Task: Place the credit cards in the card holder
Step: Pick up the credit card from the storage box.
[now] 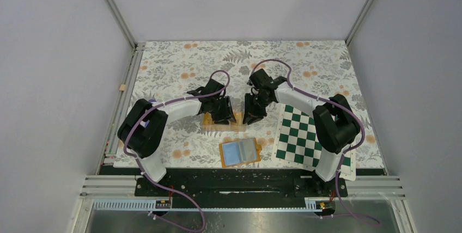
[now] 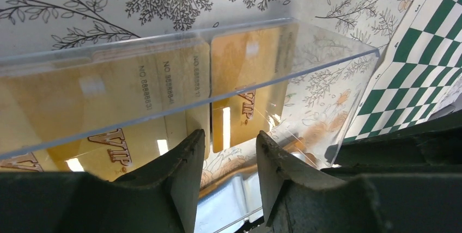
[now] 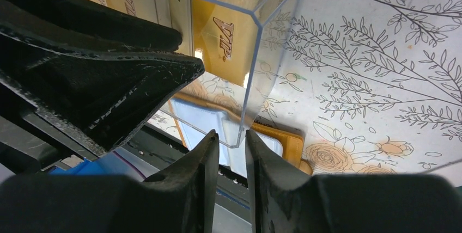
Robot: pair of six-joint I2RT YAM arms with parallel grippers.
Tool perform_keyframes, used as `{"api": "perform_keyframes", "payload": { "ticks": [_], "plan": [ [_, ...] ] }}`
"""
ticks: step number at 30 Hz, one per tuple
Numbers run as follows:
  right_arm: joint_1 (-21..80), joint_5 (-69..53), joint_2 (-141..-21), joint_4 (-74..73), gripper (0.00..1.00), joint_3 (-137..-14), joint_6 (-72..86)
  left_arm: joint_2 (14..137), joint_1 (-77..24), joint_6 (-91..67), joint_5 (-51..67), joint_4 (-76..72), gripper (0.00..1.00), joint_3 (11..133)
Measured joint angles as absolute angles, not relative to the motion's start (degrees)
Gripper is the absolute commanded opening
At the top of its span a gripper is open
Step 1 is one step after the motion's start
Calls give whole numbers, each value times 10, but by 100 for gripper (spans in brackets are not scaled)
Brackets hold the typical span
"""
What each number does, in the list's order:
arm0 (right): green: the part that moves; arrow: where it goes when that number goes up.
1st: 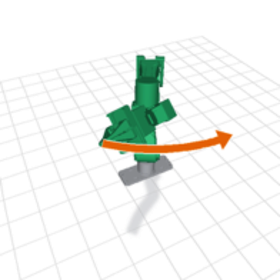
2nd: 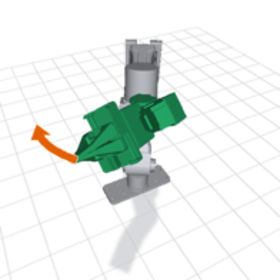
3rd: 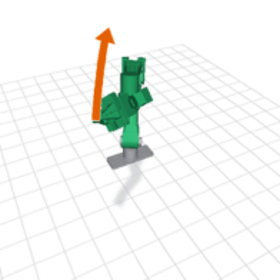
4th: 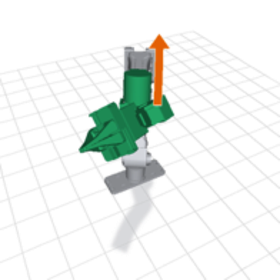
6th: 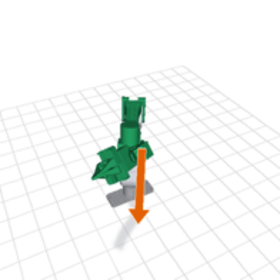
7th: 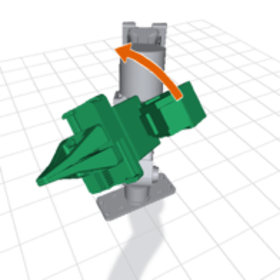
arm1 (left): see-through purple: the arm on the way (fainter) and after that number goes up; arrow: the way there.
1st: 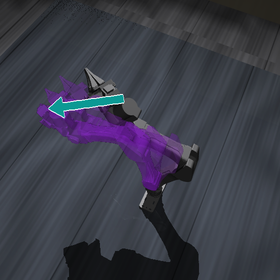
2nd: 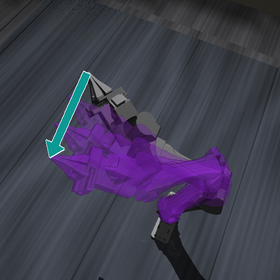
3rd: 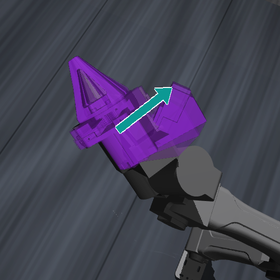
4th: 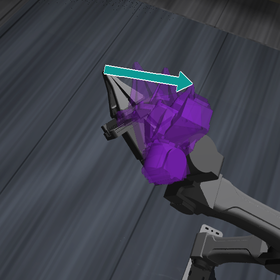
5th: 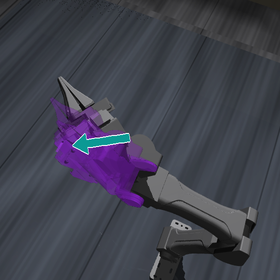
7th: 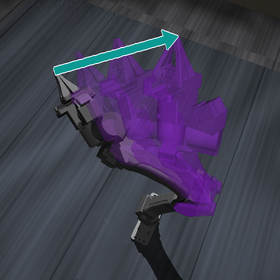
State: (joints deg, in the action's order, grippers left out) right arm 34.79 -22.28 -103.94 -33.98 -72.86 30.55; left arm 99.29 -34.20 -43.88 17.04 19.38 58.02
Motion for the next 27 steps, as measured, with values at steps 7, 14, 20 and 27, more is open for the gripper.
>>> {"api": "perform_keyframes", "payload": {
  "ticks": [7, 14, 20, 27],
  "plan": [
    [348, -227, -1039, -336, 28, -722, 305, 1007, -351, -446, 156, 178, 35, 593],
    [347, -232, -1039, -330, 28, -714, 305, 1032, -361, -450, 150, 163, 18, 599],
    [346, -232, -1039, -331, 28, -709, 305, 1031, -363, -451, 147, 164, 17, 599],
    [346, -233, -1039, -330, 28, -709, 305, 1021, -368, -449, 138, 168, 25, 602]
  ]
}}
